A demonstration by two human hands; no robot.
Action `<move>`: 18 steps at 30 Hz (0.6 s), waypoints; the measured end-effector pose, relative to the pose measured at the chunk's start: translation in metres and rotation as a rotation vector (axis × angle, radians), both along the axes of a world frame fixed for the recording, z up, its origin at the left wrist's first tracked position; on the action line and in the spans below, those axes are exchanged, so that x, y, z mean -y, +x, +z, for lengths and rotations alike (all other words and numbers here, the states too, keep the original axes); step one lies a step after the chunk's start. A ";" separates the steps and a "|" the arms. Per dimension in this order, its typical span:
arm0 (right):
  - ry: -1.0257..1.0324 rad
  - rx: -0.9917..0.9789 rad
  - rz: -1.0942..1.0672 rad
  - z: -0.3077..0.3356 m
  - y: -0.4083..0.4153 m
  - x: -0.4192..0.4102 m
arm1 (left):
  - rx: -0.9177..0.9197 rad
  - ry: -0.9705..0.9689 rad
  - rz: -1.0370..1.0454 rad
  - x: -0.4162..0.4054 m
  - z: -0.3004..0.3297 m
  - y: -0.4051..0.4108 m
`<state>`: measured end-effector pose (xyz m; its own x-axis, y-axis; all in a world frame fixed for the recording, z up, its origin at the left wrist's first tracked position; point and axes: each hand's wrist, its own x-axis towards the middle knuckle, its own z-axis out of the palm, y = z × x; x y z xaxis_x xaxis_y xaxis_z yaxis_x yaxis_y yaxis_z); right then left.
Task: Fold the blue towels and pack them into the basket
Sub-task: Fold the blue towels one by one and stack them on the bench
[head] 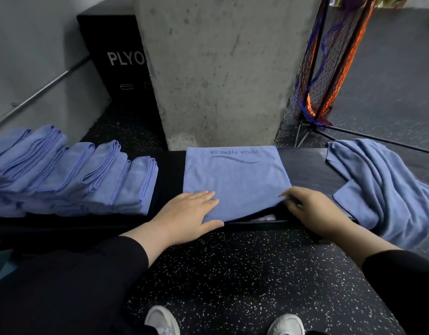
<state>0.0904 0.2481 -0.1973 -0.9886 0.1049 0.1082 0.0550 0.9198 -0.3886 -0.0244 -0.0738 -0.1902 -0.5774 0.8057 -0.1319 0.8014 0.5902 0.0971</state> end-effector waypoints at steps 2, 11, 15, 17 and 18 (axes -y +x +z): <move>-0.055 0.011 -0.118 0.006 -0.008 0.005 | -0.007 0.015 0.009 -0.009 0.000 0.003; -0.086 0.159 -0.078 0.015 -0.007 -0.007 | 0.052 0.217 0.310 0.016 0.007 -0.030; -0.130 0.163 -0.105 0.023 -0.002 -0.011 | 0.210 0.208 0.354 0.031 0.026 -0.035; -0.176 0.150 -0.117 0.029 0.000 -0.011 | 0.288 0.175 0.355 0.035 0.035 -0.037; -0.203 0.145 -0.121 0.032 0.001 -0.010 | 0.326 0.156 0.351 0.035 0.040 -0.037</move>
<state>0.0912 0.2576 -0.1648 -0.9711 0.2287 -0.0685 0.2285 0.8069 -0.5447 -0.0614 -0.1093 -0.1505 -0.7662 0.5944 -0.2439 0.4703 0.7775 0.4175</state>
